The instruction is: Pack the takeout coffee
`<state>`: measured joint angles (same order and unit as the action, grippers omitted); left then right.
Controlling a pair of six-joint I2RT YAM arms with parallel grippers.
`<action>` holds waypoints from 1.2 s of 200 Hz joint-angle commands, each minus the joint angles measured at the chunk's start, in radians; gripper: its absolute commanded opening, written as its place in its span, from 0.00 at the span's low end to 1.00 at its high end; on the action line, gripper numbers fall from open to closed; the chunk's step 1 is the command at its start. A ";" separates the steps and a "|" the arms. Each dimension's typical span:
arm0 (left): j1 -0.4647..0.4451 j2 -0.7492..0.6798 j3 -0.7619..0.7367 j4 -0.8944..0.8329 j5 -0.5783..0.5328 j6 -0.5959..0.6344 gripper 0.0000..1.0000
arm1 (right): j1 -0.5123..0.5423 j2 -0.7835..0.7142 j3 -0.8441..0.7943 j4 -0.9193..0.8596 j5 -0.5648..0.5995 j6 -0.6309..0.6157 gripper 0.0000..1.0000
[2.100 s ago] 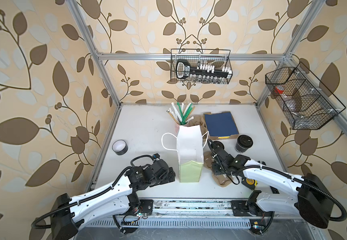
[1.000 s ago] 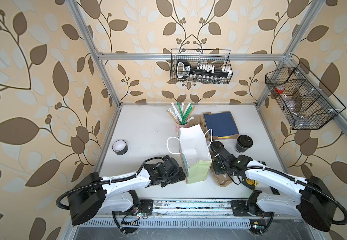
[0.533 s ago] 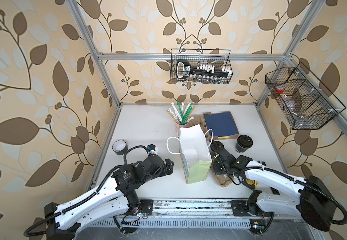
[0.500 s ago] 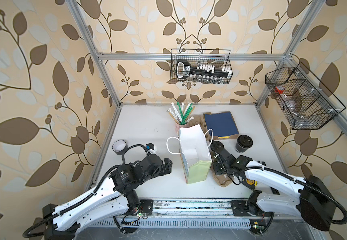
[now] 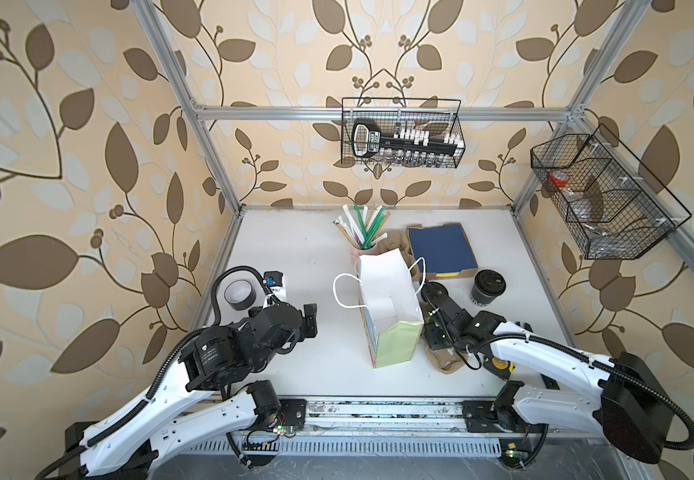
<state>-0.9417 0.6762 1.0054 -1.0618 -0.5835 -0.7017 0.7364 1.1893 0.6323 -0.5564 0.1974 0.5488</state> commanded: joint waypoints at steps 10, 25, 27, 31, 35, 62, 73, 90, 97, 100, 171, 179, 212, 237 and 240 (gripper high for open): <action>-0.002 -0.015 0.015 -0.023 -0.078 0.051 0.99 | -0.005 0.030 -0.005 -0.007 -0.010 -0.009 0.49; -0.002 -0.023 0.019 -0.029 -0.091 0.053 0.99 | -0.004 0.033 -0.005 -0.006 -0.007 -0.010 0.49; -0.002 -0.025 0.019 -0.029 -0.094 0.055 0.99 | -0.005 0.033 -0.005 -0.005 -0.008 -0.011 0.49; -0.002 -0.028 0.021 -0.030 -0.096 0.056 0.99 | -0.006 0.033 -0.005 -0.004 -0.009 -0.012 0.48; -0.002 -0.032 0.021 -0.030 -0.099 0.059 0.99 | -0.005 0.032 -0.004 -0.004 -0.009 -0.012 0.48; -0.002 -0.049 0.030 -0.027 -0.124 0.093 0.99 | -0.006 0.035 0.000 -0.004 -0.008 -0.014 0.45; -0.002 -0.056 0.029 -0.029 -0.136 0.101 0.99 | -0.006 0.036 -0.002 -0.002 -0.007 -0.014 0.45; -0.002 -0.067 0.017 -0.019 -0.138 0.102 0.99 | -0.006 0.039 -0.002 0.001 -0.010 -0.015 0.45; -0.002 -0.070 0.011 -0.013 -0.135 0.105 0.99 | -0.006 0.040 -0.002 0.001 -0.011 -0.015 0.44; -0.002 -0.072 0.012 -0.011 -0.135 0.106 0.99 | -0.006 0.041 -0.001 0.000 -0.010 -0.014 0.44; -0.002 -0.084 0.007 -0.009 -0.142 0.107 0.99 | -0.006 0.019 0.003 -0.009 -0.014 -0.009 0.38; -0.002 -0.085 0.007 -0.009 -0.143 0.107 0.99 | -0.006 0.013 0.005 -0.014 -0.013 -0.008 0.38; -0.001 -0.087 0.005 -0.006 -0.142 0.107 0.99 | -0.005 -0.028 0.020 -0.043 -0.005 0.006 0.37; -0.001 -0.086 0.004 -0.004 -0.140 0.107 0.99 | -0.006 -0.066 0.036 -0.073 0.006 0.016 0.37; -0.002 -0.086 0.004 -0.003 -0.140 0.107 0.99 | -0.005 -0.072 0.038 -0.076 0.007 0.017 0.37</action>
<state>-0.9417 0.5957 1.0054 -1.0729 -0.6857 -0.6044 0.7326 1.1584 0.6369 -0.5831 0.1905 0.5484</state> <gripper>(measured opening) 0.989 0.370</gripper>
